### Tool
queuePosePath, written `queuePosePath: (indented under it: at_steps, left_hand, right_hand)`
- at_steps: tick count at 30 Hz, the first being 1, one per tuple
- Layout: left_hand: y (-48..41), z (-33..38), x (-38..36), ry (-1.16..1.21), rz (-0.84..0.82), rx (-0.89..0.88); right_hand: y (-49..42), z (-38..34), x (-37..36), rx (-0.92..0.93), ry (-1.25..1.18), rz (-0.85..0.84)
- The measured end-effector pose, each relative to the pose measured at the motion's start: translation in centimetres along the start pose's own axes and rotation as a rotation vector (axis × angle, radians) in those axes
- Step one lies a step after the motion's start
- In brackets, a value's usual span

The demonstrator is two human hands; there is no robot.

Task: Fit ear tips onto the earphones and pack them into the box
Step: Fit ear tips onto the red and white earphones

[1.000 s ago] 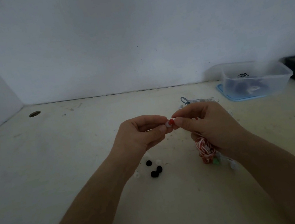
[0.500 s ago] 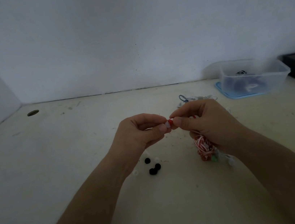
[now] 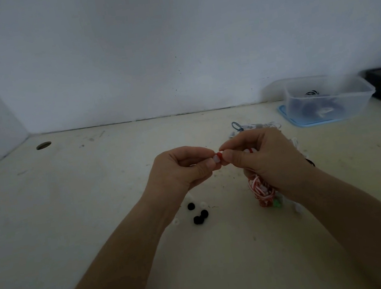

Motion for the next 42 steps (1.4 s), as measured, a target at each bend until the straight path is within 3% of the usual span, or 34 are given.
queuePosePath:
  at_steps: [18,31,38,42]
  left_hand:
    - [-0.33,-0.52,0.04,0.054,0.039,-0.008]
    - [-0.46,-0.52,-0.01,0.072,-0.004,-0.005]
    - [-0.34,-0.32,0.11,-0.123,0.030,-0.065]
    - [-0.29,0.03,0.01,-0.177,0.015,-0.106]
  right_hand:
    - [0.37,-0.27,-0.46,0.116,0.056,0.069]
    - [0.02,0.20,-0.26,0.018,-0.009,0.035]
    - [0.12,0.15,-0.24,0.011,0.016,0.030]
    - [0.23,0.21,-0.46,-0.098,-0.117,-0.028]
Point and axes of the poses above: each hand's wrist, its own y-axis away from the middle knuckle, its own x-axis out of the back of the hand, z = x × y, the point moved 4 cm from there along -y, towards the middle knuckle, and after that the axes turned 4 degrees about -y, right-handed, at the moved point
